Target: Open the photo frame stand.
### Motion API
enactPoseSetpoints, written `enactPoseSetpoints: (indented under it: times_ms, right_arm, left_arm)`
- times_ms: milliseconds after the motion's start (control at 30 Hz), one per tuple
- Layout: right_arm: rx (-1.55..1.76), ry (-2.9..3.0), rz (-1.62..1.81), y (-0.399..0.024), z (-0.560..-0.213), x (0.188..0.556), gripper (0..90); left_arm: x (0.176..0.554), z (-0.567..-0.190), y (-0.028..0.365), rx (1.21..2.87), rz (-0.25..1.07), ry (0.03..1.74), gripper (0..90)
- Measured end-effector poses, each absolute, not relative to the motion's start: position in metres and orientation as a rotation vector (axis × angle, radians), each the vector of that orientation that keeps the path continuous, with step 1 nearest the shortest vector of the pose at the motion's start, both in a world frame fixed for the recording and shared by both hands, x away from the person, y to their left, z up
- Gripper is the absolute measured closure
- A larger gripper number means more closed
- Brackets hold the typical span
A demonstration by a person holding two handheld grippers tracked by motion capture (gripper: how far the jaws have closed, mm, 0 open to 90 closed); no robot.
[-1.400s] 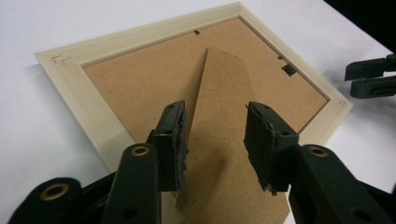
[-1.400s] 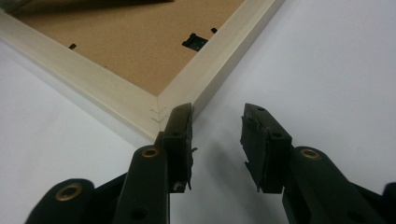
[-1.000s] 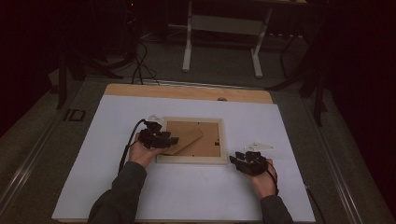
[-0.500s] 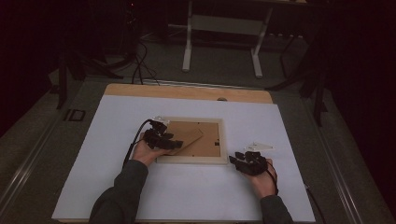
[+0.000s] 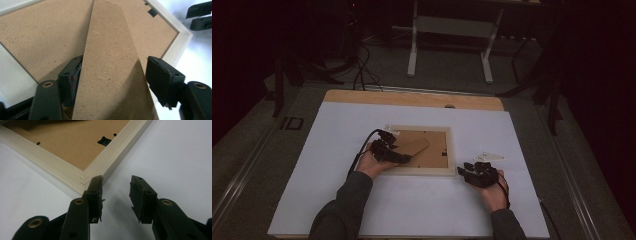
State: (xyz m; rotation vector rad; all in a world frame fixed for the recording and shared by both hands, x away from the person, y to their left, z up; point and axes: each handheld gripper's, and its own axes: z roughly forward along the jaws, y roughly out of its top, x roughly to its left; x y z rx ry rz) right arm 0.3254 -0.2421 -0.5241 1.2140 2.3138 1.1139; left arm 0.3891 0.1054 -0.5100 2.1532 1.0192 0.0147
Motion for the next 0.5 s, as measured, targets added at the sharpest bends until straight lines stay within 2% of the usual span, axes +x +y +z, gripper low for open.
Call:
enactPoseSetpoints:
  times_ms: [500]
  right_arm:
    - [1.217,2.309,1.113,-0.2396,-0.5224,0.3282,60.8]
  left_arm:
    - [0.3828,-0.5064,0.1002,2.207,0.117,0.951,38.3]
